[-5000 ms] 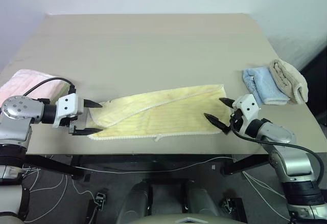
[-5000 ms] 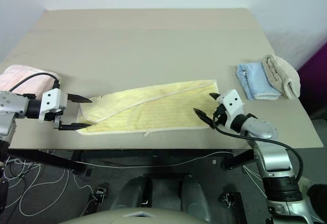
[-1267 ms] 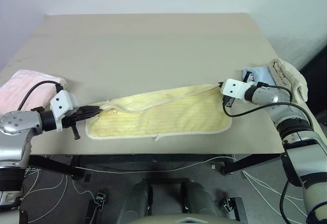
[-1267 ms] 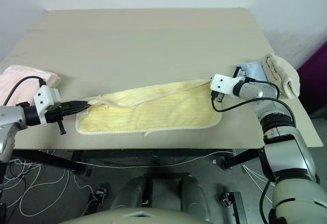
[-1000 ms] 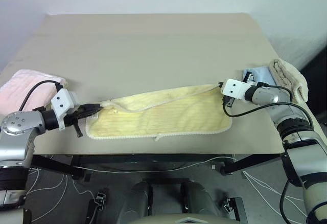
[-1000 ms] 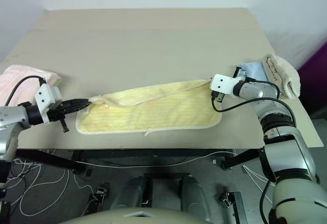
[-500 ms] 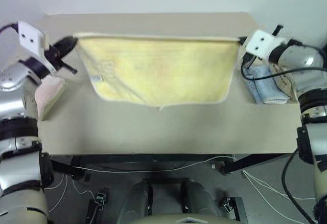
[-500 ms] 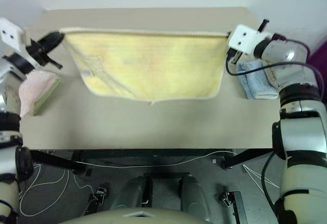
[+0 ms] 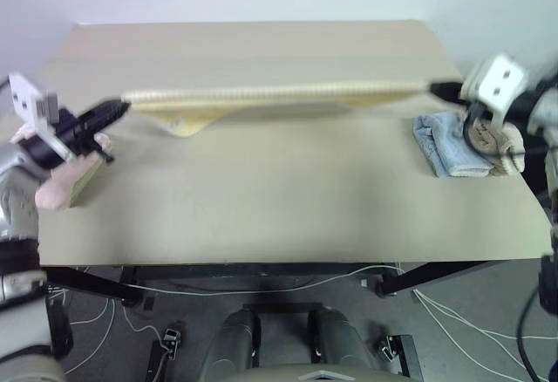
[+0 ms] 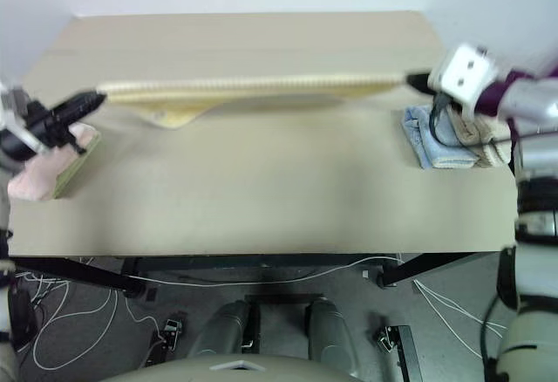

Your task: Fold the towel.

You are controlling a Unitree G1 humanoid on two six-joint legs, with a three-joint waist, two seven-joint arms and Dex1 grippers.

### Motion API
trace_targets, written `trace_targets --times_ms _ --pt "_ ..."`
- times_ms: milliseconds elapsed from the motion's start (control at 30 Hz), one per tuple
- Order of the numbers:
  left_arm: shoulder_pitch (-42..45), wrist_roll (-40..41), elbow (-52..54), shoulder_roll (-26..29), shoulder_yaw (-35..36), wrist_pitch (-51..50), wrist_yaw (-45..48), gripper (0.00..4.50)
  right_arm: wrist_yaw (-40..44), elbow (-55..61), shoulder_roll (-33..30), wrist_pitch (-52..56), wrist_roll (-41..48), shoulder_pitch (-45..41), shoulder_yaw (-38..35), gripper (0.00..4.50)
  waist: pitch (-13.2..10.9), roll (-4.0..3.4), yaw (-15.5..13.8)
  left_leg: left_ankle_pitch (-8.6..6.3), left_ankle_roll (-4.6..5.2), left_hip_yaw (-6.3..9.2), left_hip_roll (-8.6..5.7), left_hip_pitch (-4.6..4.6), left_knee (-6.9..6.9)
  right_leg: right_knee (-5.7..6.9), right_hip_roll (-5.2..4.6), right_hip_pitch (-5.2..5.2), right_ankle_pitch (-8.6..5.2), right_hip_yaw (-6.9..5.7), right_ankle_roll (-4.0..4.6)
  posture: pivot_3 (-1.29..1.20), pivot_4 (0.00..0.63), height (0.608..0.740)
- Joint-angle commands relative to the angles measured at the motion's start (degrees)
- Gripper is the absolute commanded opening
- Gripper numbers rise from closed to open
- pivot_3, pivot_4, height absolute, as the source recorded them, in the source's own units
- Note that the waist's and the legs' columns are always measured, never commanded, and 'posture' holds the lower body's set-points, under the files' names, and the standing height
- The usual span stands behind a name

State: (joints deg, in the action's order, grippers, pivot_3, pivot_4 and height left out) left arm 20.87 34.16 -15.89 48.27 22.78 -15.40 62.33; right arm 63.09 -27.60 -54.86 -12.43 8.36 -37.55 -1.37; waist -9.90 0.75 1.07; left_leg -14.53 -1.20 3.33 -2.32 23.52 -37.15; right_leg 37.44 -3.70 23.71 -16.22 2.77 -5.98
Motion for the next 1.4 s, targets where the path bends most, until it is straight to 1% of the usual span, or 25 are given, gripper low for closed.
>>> trace_targets --times_ms 33,167,333,533,633,667,800,867,933,1000,1133,1300,1400 --pt "-9.3 2.1 8.9 4.5 4.4 -4.8 3.4 0.00 3.9 12.6 -4.5 7.9 6.3 9.4 -5.8 0.04 0.0 -0.03 -0.2 0.00 0.00 0.00 0.00 0.00 0.01 0.00 0.00 0.01 0.00 0.00 0.00 0.00 0.150 0.740" --pt "-21.0 3.3 16.1 6.3 6.7 -8.6 6.5 0.00 7.4 21.2 -8.0 15.8 10.4 20.6 -10.0 0.04 0.0 -0.11 -0.3 -0.01 0.01 0.00 0.00 -0.13 0.02 -0.05 -0.08 -0.15 0.00 0.02 0.01 0.00 0.150 0.740" --pt "-29.2 3.6 21.9 6.6 8.7 -11.0 7.5 0.00 10.8 27.2 -10.4 22.1 13.8 30.2 -13.7 0.04 0.0 -0.10 -0.4 -0.03 0.01 0.07 0.03 -0.22 0.05 -0.17 -0.12 -0.30 -0.01 0.01 0.04 0.00 0.150 0.740" --pt "-34.0 4.3 25.9 6.7 11.0 -13.1 8.6 0.00 13.6 30.7 -12.0 26.1 15.4 35.9 -16.8 0.04 0.0 -0.14 -0.4 -0.04 0.01 0.05 0.03 -0.22 0.08 -0.23 -0.14 -0.31 -0.02 0.02 0.05 0.00 0.150 0.740" --pt "-34.6 4.2 26.4 6.8 11.2 -13.3 8.8 0.00 14.0 31.7 -12.3 26.6 15.1 36.3 -16.8 0.04 0.0 -0.14 -0.4 -0.04 0.02 0.06 0.03 -0.22 0.09 -0.25 -0.14 -0.32 -0.02 0.01 0.05 0.00 0.150 0.740" --pt "-34.0 3.7 26.1 6.8 10.7 -13.0 8.5 0.00 13.4 31.5 -12.0 26.1 14.4 35.3 -16.0 0.04 0.0 -0.14 -0.4 -0.04 0.02 0.06 0.04 -0.22 0.09 -0.26 -0.14 -0.32 -0.02 0.01 0.05 0.00 0.150 0.740" --pt "-26.2 -0.9 21.2 5.9 6.0 -10.3 3.1 0.00 9.9 27.0 -9.8 23.5 10.6 26.0 -10.8 0.04 0.0 -0.16 -0.4 -0.04 0.01 0.06 0.04 -0.26 0.08 -0.25 -0.15 -0.35 -0.02 -0.02 0.06 0.00 0.150 0.740" --pt "-21.7 -4.5 17.5 5.1 3.4 -6.9 0.6 0.00 8.8 23.8 -8.1 22.2 8.8 21.1 -8.1 0.04 0.0 -0.16 -0.3 -0.04 0.00 0.06 0.03 -0.24 0.12 -0.31 -0.14 -0.33 -0.01 -0.03 0.06 0.00 0.150 0.740" --pt "-16.8 -8.1 13.3 4.1 0.5 -3.0 -2.0 0.00 7.3 19.4 -5.8 20.0 6.2 15.9 -5.1 0.04 0.0 -0.15 -0.3 -0.05 0.01 0.04 0.02 -0.23 0.13 -0.35 -0.13 -0.32 -0.01 -0.03 0.05 0.00 0.150 0.740" --pt "-14.1 -9.8 10.8 3.6 -0.9 -0.8 -2.9 0.00 6.9 16.5 -4.4 18.4 4.6 13.0 -3.5 0.04 0.0 -0.15 -0.3 -0.04 0.01 0.03 0.01 -0.20 0.11 -0.32 -0.11 -0.28 0.00 -0.06 0.04 0.00 0.150 0.740" --pt "-7.5 -14.3 3.9 2.5 -5.0 4.0 -5.2 0.00 3.9 6.4 -0.1 13.3 -0.5 4.5 0.8 0.04 0.0 -0.15 -0.2 -0.04 0.00 0.00 -0.01 -0.12 0.09 -0.25 -0.10 -0.16 0.00 -0.07 0.03 0.00 0.150 0.740" --pt "-0.8 -19.8 -5.2 0.7 -9.6 10.1 -7.9 0.00 1.5 -5.0 4.1 7.7 -5.1 -2.5 4.3 0.04 0.0 -0.15 -0.2 -0.03 0.00 -0.03 -0.02 -0.11 0.07 -0.22 -0.03 -0.12 0.01 -0.07 0.02 0.00 0.150 0.740" --pt "2.0 -21.5 -9.0 -0.3 -11.5 12.4 -8.4 0.00 0.4 -11.1 5.9 4.4 -7.2 -5.4 5.7 0.04 0.0 -0.14 -0.2 -0.03 0.01 -0.03 -0.04 -0.11 0.06 -0.19 0.02 -0.12 0.01 -0.08 0.02 0.00 0.150 0.740"
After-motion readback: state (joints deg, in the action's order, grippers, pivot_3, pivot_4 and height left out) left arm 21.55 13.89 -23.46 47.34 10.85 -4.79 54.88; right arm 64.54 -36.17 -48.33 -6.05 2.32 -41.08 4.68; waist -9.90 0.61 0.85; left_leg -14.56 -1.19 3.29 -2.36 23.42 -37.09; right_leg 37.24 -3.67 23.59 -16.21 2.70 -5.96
